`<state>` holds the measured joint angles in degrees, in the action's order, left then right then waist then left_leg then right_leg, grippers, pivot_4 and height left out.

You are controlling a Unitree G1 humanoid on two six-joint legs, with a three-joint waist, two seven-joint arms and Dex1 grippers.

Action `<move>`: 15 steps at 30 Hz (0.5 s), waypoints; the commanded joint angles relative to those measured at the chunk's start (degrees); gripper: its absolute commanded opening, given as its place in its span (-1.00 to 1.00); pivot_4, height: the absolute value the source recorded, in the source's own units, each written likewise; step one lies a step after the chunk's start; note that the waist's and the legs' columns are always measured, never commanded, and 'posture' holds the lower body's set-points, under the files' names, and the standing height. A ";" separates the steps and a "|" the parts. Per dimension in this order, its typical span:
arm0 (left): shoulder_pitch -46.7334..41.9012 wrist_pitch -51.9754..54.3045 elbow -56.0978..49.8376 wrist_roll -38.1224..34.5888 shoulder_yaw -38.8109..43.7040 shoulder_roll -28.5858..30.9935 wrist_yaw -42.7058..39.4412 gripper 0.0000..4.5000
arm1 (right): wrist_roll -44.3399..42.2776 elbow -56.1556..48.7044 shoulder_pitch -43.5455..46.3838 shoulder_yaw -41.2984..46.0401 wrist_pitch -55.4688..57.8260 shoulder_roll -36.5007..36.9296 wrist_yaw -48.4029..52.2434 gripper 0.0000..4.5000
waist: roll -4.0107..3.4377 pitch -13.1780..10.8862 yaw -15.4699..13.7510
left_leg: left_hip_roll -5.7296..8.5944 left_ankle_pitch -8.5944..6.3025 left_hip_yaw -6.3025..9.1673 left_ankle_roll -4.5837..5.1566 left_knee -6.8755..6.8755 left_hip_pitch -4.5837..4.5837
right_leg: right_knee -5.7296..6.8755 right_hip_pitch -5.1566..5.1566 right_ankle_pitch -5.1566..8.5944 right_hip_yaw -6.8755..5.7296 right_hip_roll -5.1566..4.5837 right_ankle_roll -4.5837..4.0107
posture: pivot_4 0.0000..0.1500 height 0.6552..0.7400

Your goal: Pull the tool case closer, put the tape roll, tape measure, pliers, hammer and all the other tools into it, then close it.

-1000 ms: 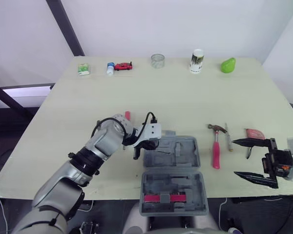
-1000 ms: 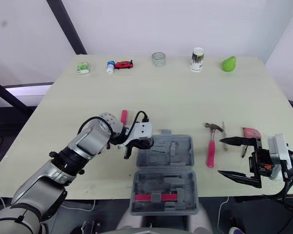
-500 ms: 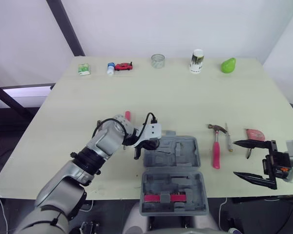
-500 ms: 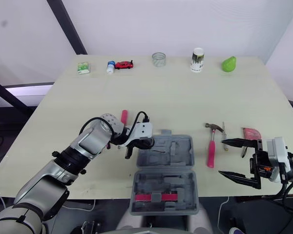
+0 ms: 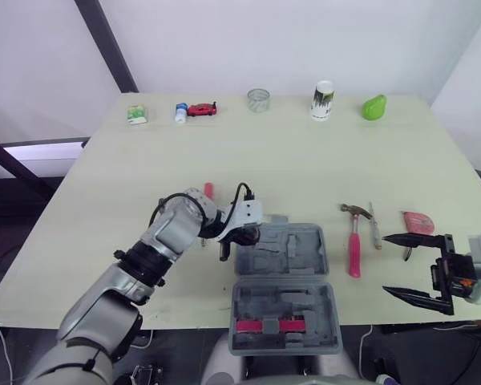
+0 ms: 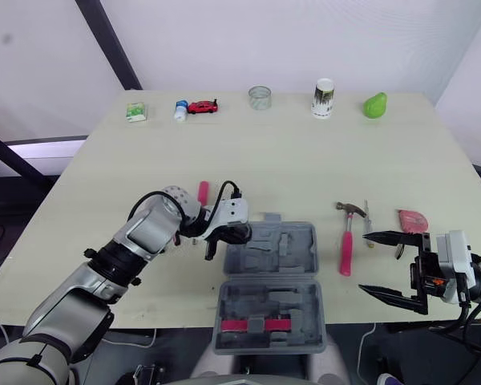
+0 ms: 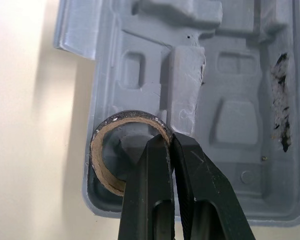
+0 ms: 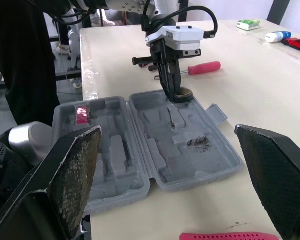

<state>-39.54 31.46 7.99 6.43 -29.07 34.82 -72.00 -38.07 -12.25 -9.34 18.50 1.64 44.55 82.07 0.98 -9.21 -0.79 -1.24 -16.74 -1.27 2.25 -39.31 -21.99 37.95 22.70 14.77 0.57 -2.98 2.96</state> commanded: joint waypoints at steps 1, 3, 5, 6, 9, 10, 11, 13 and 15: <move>-0.37 0.50 -0.03 -1.19 2.32 0.21 0.61 -0.99 | -0.25 -0.74 -0.35 0.88 -1.11 -0.23 0.15 1.00 | 0.00 0.00 0.00 | 0.00 0.00 0.00 0.00 0.00 0.00 | 0.00 0.00 0.00 0.00 0.00 0.00 | 1.00 1.00; -0.59 0.30 0.97 -1.24 2.59 0.47 0.72 -0.99 | -0.24 -0.75 -0.44 0.90 -1.21 -0.24 0.15 1.00 | 0.00 0.00 0.00 | 0.00 0.00 0.00 0.00 0.00 0.00 | 0.00 0.00 0.00 0.00 0.00 0.00 | 1.00 1.00; -0.83 -0.07 1.90 -1.24 2.47 0.71 0.66 -0.99 | -0.30 -0.74 -0.41 0.86 -1.26 -0.22 0.06 1.00 | 0.00 0.00 0.00 | 0.00 0.00 0.00 0.00 0.00 0.00 | 0.00 0.00 0.00 0.00 0.00 0.00 | 1.00 1.00; -0.88 -0.11 2.14 -1.35 2.47 0.69 0.58 -0.99 | -0.33 -0.74 -0.40 0.85 -1.29 -0.21 0.03 1.00 | 0.00 0.00 0.00 | 0.00 0.00 -0.01 0.00 0.00 0.00 | 0.00 0.00 0.00 0.01 0.00 0.00 | 1.00 1.00; -0.83 -0.23 2.45 -1.61 2.39 0.49 0.39 -0.99 | -0.43 -0.75 -0.36 0.89 -1.27 -0.31 -0.16 1.00 | 0.00 0.00 0.01 | 0.00 0.00 -0.01 0.00 0.00 0.00 | 0.00 0.00 0.00 0.01 0.00 0.00 | 1.00 1.00; -0.76 -0.20 2.51 -1.77 2.39 0.38 0.40 -0.99 | -0.44 -0.75 -0.35 0.90 -1.28 -0.34 -0.22 1.00 | 0.00 0.00 0.01 | 0.00 0.00 0.00 0.00 0.00 0.00 | 0.00 0.00 0.00 0.00 0.00 0.00 | 1.00 1.00; -0.76 -0.14 2.58 -1.88 2.38 0.28 0.42 -0.99 | -0.45 -0.71 -0.30 0.92 -1.28 -0.33 -0.23 1.00 | 0.00 0.00 0.02 | 0.00 0.00 -0.01 0.00 0.00 0.00 | 0.00 0.00 0.00 0.00 0.00 0.00 | 1.00 1.00; -0.42 -0.07 2.68 -2.14 2.36 -0.04 0.68 -0.99 | -0.16 -0.68 -0.18 0.83 -1.53 -0.44 -0.47 1.00 | 0.00 0.00 0.01 | 0.00 0.00 -0.01 0.00 0.00 0.00 | 0.00 0.00 0.00 0.00 0.00 0.00 | 1.00 1.00; -0.05 0.08 2.63 -2.42 2.36 -0.18 0.81 -0.99 | 0.10 -0.73 -0.15 0.74 -1.71 -0.55 -0.74 1.00 | 0.00 0.00 0.00 | 0.00 0.00 0.00 0.00 0.00 0.00 | 0.00 0.00 0.00 0.00 0.00 0.00 | 1.00 1.00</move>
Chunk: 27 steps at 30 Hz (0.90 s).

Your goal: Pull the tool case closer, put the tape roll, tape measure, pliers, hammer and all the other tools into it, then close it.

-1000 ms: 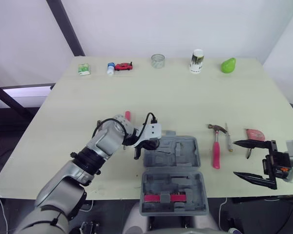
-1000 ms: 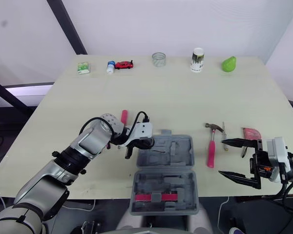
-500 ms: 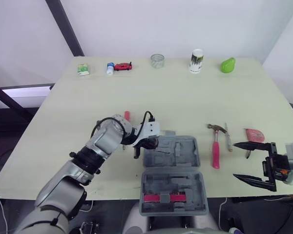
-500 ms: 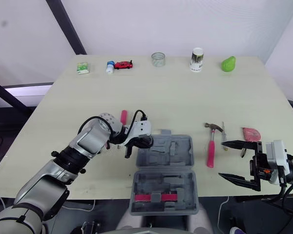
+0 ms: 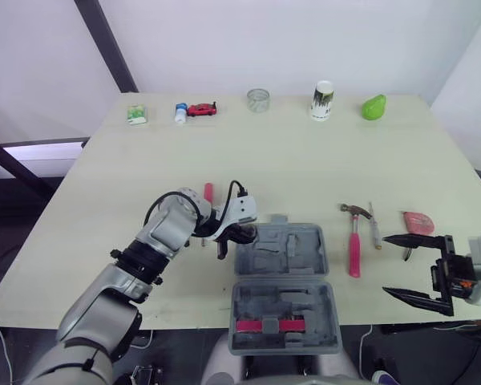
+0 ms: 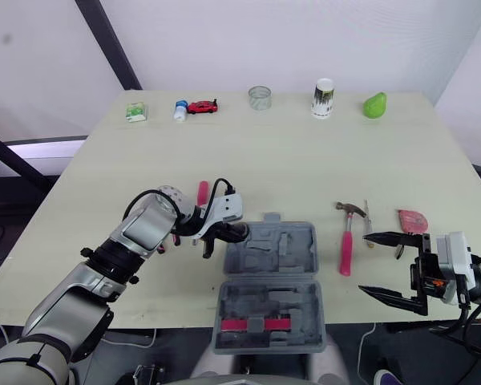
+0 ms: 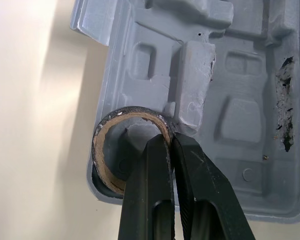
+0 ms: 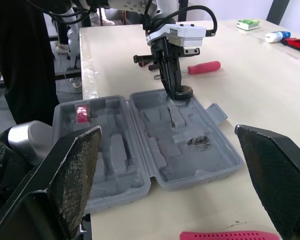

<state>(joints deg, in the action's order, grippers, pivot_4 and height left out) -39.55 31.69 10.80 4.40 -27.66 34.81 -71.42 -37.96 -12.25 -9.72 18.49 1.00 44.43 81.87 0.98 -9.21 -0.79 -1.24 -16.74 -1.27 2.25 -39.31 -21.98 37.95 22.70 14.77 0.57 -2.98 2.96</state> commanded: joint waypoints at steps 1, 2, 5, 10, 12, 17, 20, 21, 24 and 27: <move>0.00 -0.15 -0.18 -0.47 0.93 -0.16 0.23 -0.99 | 0.02 -0.74 0.24 0.72 -1.05 -0.46 -0.64 1.00 | 0.00 0.00 0.00 | 0.00 0.00 0.00 0.00 0.00 0.00 | 0.00 0.00 0.00 0.00 0.00 0.00 | 1.00 1.00; -0.03 -0.13 -0.17 -0.53 0.94 -0.17 0.25 -0.99 | 0.05 -0.75 0.27 0.71 -1.05 -0.47 -0.65 1.00 | 0.00 0.00 0.00 | 0.00 0.00 0.00 0.00 0.00 0.00 | 0.00 0.00 0.00 0.00 0.00 0.00 | 1.00 1.00; -0.13 0.00 -0.18 -0.73 1.04 -0.24 0.22 -0.99 | 0.11 -0.70 0.44 0.64 -1.00 -0.48 -0.69 1.00 | 0.00 0.00 0.00 | 0.00 0.00 -0.01 0.00 0.00 0.00 | 0.00 0.00 0.00 0.00 0.00 0.00 | 1.00 1.00; -0.40 -0.96 0.01 0.01 0.58 -0.12 0.53 -0.85 | 0.19 -0.84 0.59 0.48 -0.99 -0.47 -0.83 1.00 | 0.00 0.00 0.00 | 0.00 0.00 0.00 0.00 0.00 0.00 | 0.00 0.00 0.00 0.01 0.00 0.00 | 1.00 1.00; -0.39 -1.13 -0.01 0.12 0.33 -0.10 0.41 -0.59 | 0.24 -0.95 0.56 0.48 -0.99 -0.50 -0.92 1.00 | 0.00 0.00 0.00 | 0.00 0.00 0.00 0.00 0.00 0.00 | 0.00 0.00 0.00 0.00 0.00 0.00 | 1.00 1.00; -0.31 -1.50 0.40 0.34 0.34 -0.90 1.46 -0.23 | 0.32 -1.27 0.24 0.74 -1.00 -0.40 -1.08 1.00 | 0.00 0.00 0.00 | 0.00 0.00 -0.01 0.00 0.00 0.00 | 0.00 0.00 0.00 0.00 0.00 0.00 | 1.00 1.00; -0.34 -1.75 0.24 0.41 -0.02 -1.04 1.36 -0.23 | 0.38 -1.38 0.17 0.80 -0.96 -0.30 -1.12 1.00 | 0.00 0.00 0.00 | 0.00 0.00 -0.01 0.00 0.00 0.00 | 0.00 0.00 0.00 0.00 0.00 0.00 | 1.00 1.00; -0.35 -1.64 0.11 0.38 -0.05 -1.05 1.30 -0.23 | 0.40 -1.42 0.17 0.79 -0.93 -0.28 -1.15 1.00 | 0.00 0.00 0.00 | 0.00 0.00 0.00 0.00 0.00 -0.01 | -0.01 0.00 0.00 0.00 0.00 0.00 | 1.00 1.00; -0.52 -1.10 -1.17 0.42 -0.30 -0.87 0.92 -0.23 | 0.37 -1.48 0.14 0.81 -0.85 -0.24 -1.13 1.00 | 0.00 0.00 0.00 | 0.00 0.00 0.00 0.00 0.00 -0.01 | 0.00 0.00 0.00 0.00 0.00 0.00 | 1.00 1.00; -1.16 -0.01 -3.48 0.19 -0.52 -0.29 -0.22 -0.23 | 0.37 -1.50 0.23 0.74 -0.77 -0.22 -1.17 1.00 | 0.00 0.00 0.00 | 0.00 0.00 0.00 0.00 0.00 -0.01 | -0.01 0.00 0.00 0.00 0.00 0.00 | 1.00 1.00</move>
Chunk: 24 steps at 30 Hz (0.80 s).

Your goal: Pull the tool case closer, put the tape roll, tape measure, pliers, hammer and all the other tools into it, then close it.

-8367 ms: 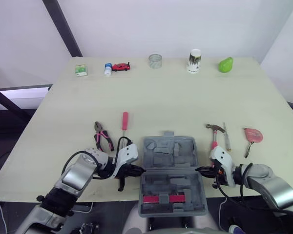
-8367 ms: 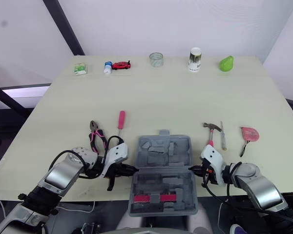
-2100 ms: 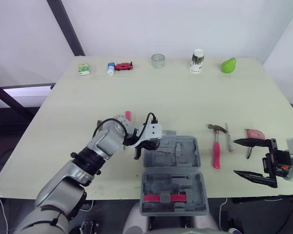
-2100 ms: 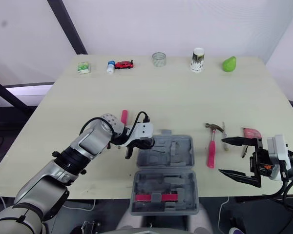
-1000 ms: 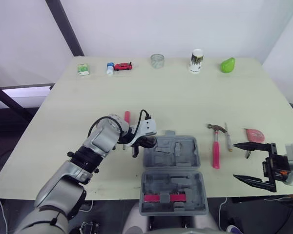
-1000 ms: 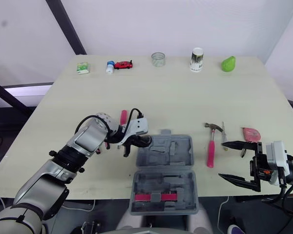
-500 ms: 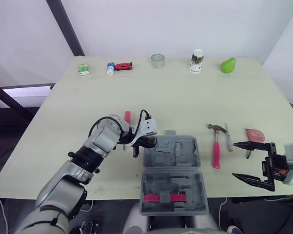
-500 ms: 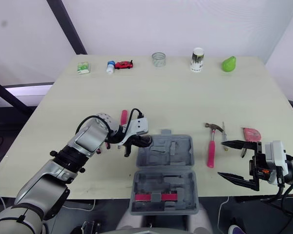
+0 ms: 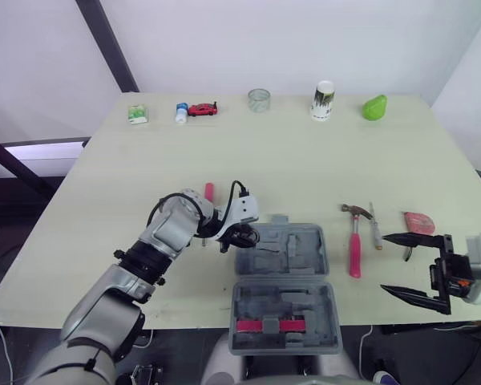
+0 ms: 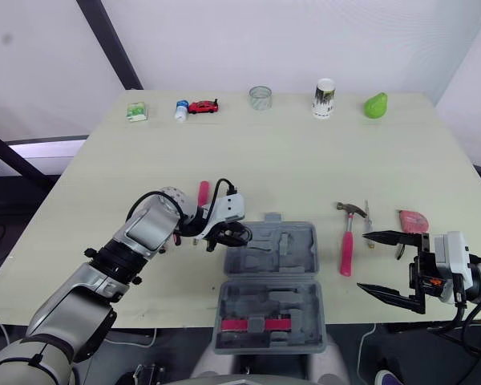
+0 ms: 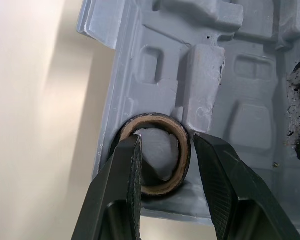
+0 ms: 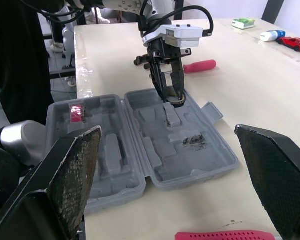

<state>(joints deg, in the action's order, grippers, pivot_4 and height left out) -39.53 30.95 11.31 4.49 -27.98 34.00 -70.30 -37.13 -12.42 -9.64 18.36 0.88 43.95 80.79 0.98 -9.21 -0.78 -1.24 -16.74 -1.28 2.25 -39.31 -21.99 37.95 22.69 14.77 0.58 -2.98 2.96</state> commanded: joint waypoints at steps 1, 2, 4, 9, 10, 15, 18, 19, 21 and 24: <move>-1.63 1.51 -5.50 -0.14 -0.26 0.86 -2.01 -0.23 | -0.48 -1.35 0.13 0.85 -0.64 0.27 -0.04 1.00 | 0.00 0.00 0.00 | 0.00 0.00 0.00 0.00 0.00 0.00 | 0.00 0.00 0.00 0.00 0.00 0.00 | 1.00 1.00; -2.08 2.36 -6.98 -0.38 -0.24 1.21 -2.63 -0.23 | -0.50 -1.37 0.16 0.79 -0.59 0.25 -0.06 1.00 | 0.00 0.00 -0.02 | 0.00 0.00 0.00 0.00 0.00 -0.01 | 0.00 0.00 0.00 0.00 0.00 0.00 | 1.00 1.00; -2.82 4.15 -9.60 -0.92 -0.07 1.83 -3.68 -0.23 | -0.49 -1.36 0.20 0.65 -0.60 0.16 -0.06 1.00 | 0.00 0.00 -0.04 | 0.00 0.00 0.01 0.00 0.00 -0.02 | -0.01 0.00 0.00 -0.01 0.00 0.00 | 1.00 1.00; -3.93 6.69 -13.23 -2.32 0.89 2.77 -4.70 -0.23 | -0.32 -1.28 0.23 0.21 -0.84 -0.26 -0.18 1.00 | 0.00 0.00 0.08 | 0.00 0.00 0.00 0.00 0.00 0.00 | 0.00 0.00 0.00 0.00 0.01 0.00 | 1.00 1.00; -4.07 7.09 -13.51 -3.22 1.77 2.50 -4.46 -0.23 | -0.18 -1.17 0.23 0.05 -1.03 -0.43 -0.21 1.00 | 0.00 0.00 0.08 | 0.00 0.00 0.00 0.00 0.00 0.01 | 0.00 0.00 0.00 0.01 0.01 0.00 | 1.00 1.00; -2.51 4.72 -11.29 -8.04 7.12 0.28 -2.26 -0.23 | 0.49 -0.75 0.66 -0.79 -1.81 -1.46 -0.64 1.00 | 0.00 0.00 0.03 | -0.02 0.00 0.01 0.00 -0.01 0.00 | 0.00 0.00 0.00 0.00 0.00 0.00 | 1.00 1.00; 1.12 -2.36 -6.12 -12.97 12.47 -1.60 -2.77 -0.23 | 1.22 -0.19 1.49 -1.70 -2.59 -2.35 -1.21 1.00 | -0.01 0.00 0.10 | -0.03 0.00 0.00 0.00 -0.01 0.01 | 0.00 0.00 0.00 0.00 -0.01 0.00 | 1.00 1.00; 2.56 -5.83 -2.70 -13.88 14.25 -1.91 -2.70 -0.23 | 1.67 0.08 1.75 -2.13 -3.10 -2.75 -1.34 1.00 | -0.01 0.01 0.14 | -0.04 0.00 0.00 -0.01 -0.01 0.01 | 0.01 0.01 0.00 0.01 -0.01 0.00 | 1.00 1.00; 4.75 -13.77 3.77 -15.06 17.06 -1.89 -3.30 -0.23 | 2.40 0.50 2.07 -2.64 -4.14 -3.62 -1.77 1.00 | -0.02 0.01 0.23 | -0.04 0.00 -0.02 -0.01 0.01 0.06 | 0.01 0.00 0.00 0.03 -0.01 -0.01 | 1.00 1.00; 4.28 -22.40 13.56 -17.48 21.74 -3.90 -2.96 -0.23 | 3.49 0.99 1.82 -3.12 -5.79 -5.17 -2.78 1.00 | -0.02 0.01 0.05 | -0.02 0.01 0.01 -0.01 0.00 0.03 | 0.02 0.01 0.00 -0.03 0.00 -0.02 | 1.00 1.00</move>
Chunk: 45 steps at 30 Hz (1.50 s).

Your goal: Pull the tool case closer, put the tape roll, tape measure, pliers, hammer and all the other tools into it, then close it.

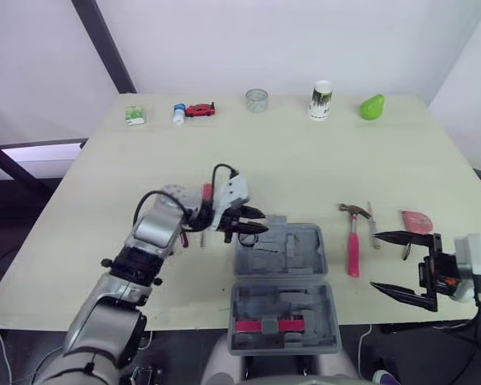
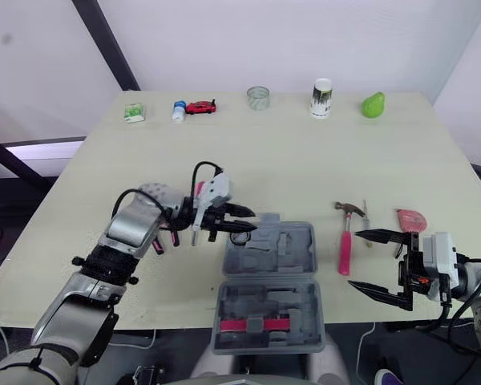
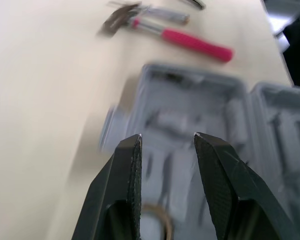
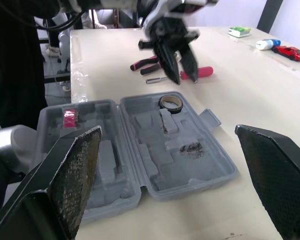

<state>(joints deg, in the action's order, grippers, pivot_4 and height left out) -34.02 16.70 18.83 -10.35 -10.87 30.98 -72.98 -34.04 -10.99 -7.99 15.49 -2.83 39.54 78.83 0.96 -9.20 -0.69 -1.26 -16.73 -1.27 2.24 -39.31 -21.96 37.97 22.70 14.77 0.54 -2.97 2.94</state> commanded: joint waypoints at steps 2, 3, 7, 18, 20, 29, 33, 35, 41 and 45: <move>-1.62 -12.58 12.49 -3.48 5.91 -1.55 -2.78 -0.46 | 1.10 -0.47 0.10 -0.77 -3.25 -2.06 -1.63 1.00 | 0.01 0.00 -0.34 | 0.01 0.00 0.01 0.00 -0.02 -0.02 | -0.01 -0.01 0.00 -0.02 -0.05 0.01 | 1.00 1.00; -1.80 -14.21 14.87 -3.73 6.33 -1.75 -4.24 -0.62 | 1.30 -0.54 0.11 -1.05 -3.70 -2.54 -2.05 1.00 | 0.01 0.00 -0.36 | 0.03 0.00 0.01 0.00 -0.04 -0.05 | -0.02 -0.01 -0.01 -0.06 -0.09 0.02 | 1.00 1.00; -4.70 -20.82 25.90 -2.68 7.06 -2.43 -7.93 -0.98 | 3.02 0.47 0.29 -2.16 -6.12 -4.55 -3.80 1.00 | 0.01 0.00 -0.15 | 0.20 0.00 0.00 0.00 -0.06 -0.08 | -0.05 -0.01 -0.04 -0.05 -0.13 0.08 | 1.00 1.00; -11.23 -29.01 37.52 1.14 4.91 -5.11 -15.59 -0.98 | 4.52 0.71 -0.45 -3.96 -9.03 -5.61 -5.94 1.00 | 0.01 0.00 0.05 | 0.23 0.00 0.03 0.01 -0.05 -0.07 | -0.02 -0.01 -0.04 -0.06 -0.08 0.08 | 1.00 1.00; -11.70 -27.86 38.17 1.18 4.96 -5.59 -16.43 -0.88 | 4.69 0.66 -0.72 -4.15 -9.44 -5.78 -6.22 1.00 | 0.01 0.00 0.04 | 0.23 -0.01 0.04 0.01 -0.05 -0.07 | -0.02 -0.01 -0.05 -0.06 -0.07 0.08 | 1.00 1.00; -11.56 -31.17 38.88 2.63 4.78 -6.63 -16.38 -0.33 | 4.73 0.56 -2.01 -4.22 -10.57 -5.87 -6.95 1.00 | 0.01 0.00 0.00 | 0.22 -0.01 0.04 0.01 -0.05 -0.08 | -0.02 -0.01 -0.05 -0.06 -0.08 0.08 | 1.00 1.00; -10.72 -32.82 39.05 3.11 4.68 -6.88 -15.89 -0.33 | 4.59 1.10 -1.75 -4.19 -10.86 -5.69 -6.87 1.00 | 0.01 0.00 0.00 | 0.22 -0.01 0.04 0.01 -0.05 -0.07 | -0.02 -0.01 -0.05 -0.06 -0.08 0.08 | 1.00 1.00; -9.98 -35.51 39.32 3.05 5.14 -7.49 -15.12 -0.33 | 4.56 1.36 -1.45 -4.30 -10.98 -5.66 -6.82 1.00 | 0.01 0.00 0.00 | 0.22 -0.01 0.04 0.01 -0.05 -0.07 | -0.02 -0.01 -0.05 -0.06 -0.08 0.08 | 1.00 1.00; -9.20 -42.34 42.59 5.58 4.83 -8.37 -11.00 -0.33 | 4.58 1.64 -1.17 -4.78 -11.24 -5.75 -6.87 1.00 | 0.01 0.00 0.00 | 0.21 -0.01 0.04 0.01 -0.05 -0.07 | -0.02 -0.01 -0.05 -0.06 -0.08 0.08 | 1.00 1.00; -8.72 -45.24 45.86 9.57 2.93 -8.05 -7.86 -0.33 | 4.49 1.67 -1.37 -4.89 -11.45 -5.69 -6.76 1.00 | 0.01 0.00 -0.03 | 0.22 -0.01 0.04 0.01 -0.05 -0.07 | -0.02 -0.01 -0.05 -0.06 -0.08 0.08 | 1.00 1.00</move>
<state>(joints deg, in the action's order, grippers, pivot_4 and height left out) -42.87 -26.83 63.68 -2.41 -7.25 22.73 -82.05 -28.93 -8.41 -9.54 10.29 -13.00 33.51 72.06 0.97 -9.20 -0.73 -1.04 -16.74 -1.24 2.25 -39.36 -22.03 37.95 22.70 14.72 0.49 -3.05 3.03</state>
